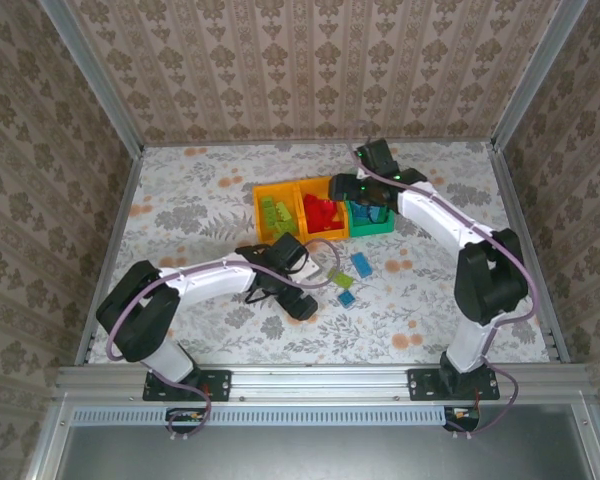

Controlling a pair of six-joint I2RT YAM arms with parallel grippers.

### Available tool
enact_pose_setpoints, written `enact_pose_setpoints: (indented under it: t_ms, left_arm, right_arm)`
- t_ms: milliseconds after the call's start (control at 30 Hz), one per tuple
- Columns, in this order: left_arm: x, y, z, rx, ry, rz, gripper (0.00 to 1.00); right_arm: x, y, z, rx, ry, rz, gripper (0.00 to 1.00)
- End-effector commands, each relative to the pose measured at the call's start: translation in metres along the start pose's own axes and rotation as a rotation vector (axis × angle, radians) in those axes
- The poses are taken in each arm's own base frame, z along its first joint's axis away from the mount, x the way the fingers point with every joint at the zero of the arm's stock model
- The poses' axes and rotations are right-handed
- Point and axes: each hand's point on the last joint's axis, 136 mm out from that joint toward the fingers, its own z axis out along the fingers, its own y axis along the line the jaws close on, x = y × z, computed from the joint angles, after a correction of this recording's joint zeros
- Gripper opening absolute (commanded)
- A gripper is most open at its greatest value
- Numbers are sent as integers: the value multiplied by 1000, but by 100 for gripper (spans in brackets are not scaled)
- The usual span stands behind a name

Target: Sort the legos into containers by color

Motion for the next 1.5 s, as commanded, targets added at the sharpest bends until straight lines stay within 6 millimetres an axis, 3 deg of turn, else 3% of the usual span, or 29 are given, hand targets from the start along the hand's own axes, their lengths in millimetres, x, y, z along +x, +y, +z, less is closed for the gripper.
enact_pose_setpoints:
  t_ms: [0, 367, 533, 667, 767, 933, 1167, 1367, 1467]
  left_arm:
    - [-3, 3, 0, -32, 22, 35, 98]
    - [-1, 6, 13, -49, 83, 38, 88]
    - [1, 6, 16, -44, 97, 33, 75]
    - [-1, 9, 13, -62, 93, 26, 58]
    - [-12, 12, 6, -74, 61, 19, 54]
    - [-57, 17, -22, -70, -69, 2, 52]
    - [-167, 27, -77, 28, -353, 8, 53]
    - [-250, 34, -92, 166, -496, -7, 53]
    - [-278, 34, -85, 227, -522, -9, 53]
  right_arm:
    - [-2, -25, -13, 44, -32, 45, 86]
    - [9, -65, -34, 101, -50, 101, 87]
    - [14, -75, -39, 119, -51, 113, 87]
    - [21, -81, -42, 138, -49, 116, 87]
    - [28, -86, -44, 151, -45, 116, 87]
    - [46, -95, -47, 162, -55, 165, 87]
    - [78, -99, -59, 127, -91, 239, 86]
    - [122, -110, -57, 150, -50, 304, 84]
    - [144, -109, -50, 145, -27, 337, 83]
